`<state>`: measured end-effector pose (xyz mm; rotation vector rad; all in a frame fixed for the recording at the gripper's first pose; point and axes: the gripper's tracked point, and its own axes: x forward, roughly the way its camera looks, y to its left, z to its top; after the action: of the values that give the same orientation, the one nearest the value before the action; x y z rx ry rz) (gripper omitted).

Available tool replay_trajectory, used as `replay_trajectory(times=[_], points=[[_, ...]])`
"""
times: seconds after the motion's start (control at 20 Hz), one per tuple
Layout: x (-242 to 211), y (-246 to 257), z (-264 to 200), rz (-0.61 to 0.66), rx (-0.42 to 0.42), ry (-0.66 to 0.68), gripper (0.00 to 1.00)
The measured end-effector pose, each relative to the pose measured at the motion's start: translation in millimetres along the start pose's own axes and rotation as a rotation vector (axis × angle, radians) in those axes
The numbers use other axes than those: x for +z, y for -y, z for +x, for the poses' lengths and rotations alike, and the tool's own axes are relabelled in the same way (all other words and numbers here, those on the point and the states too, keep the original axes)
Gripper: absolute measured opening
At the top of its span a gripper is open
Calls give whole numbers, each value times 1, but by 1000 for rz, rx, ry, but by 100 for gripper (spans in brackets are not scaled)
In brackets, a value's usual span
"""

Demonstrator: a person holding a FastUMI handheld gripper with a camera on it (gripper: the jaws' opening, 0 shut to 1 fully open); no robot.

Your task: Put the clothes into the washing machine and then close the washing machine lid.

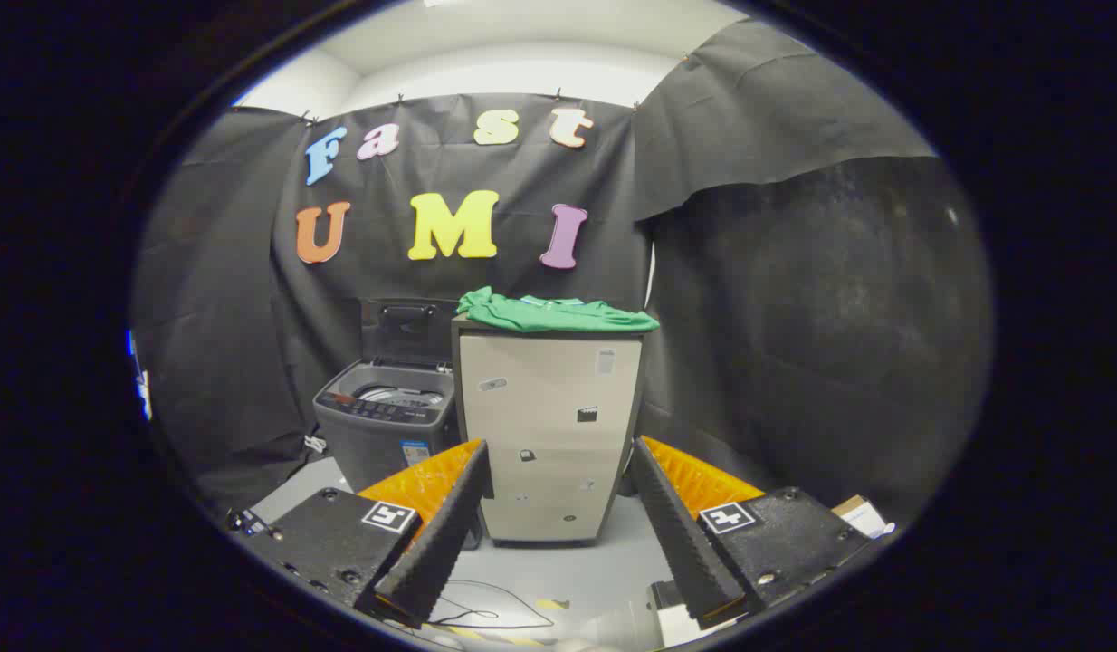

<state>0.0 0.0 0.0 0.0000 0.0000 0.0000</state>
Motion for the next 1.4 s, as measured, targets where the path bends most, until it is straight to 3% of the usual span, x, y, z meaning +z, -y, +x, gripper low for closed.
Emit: replay_trajectory(times=[1.4], points=[[2,1,12,44,0,-15,99]])
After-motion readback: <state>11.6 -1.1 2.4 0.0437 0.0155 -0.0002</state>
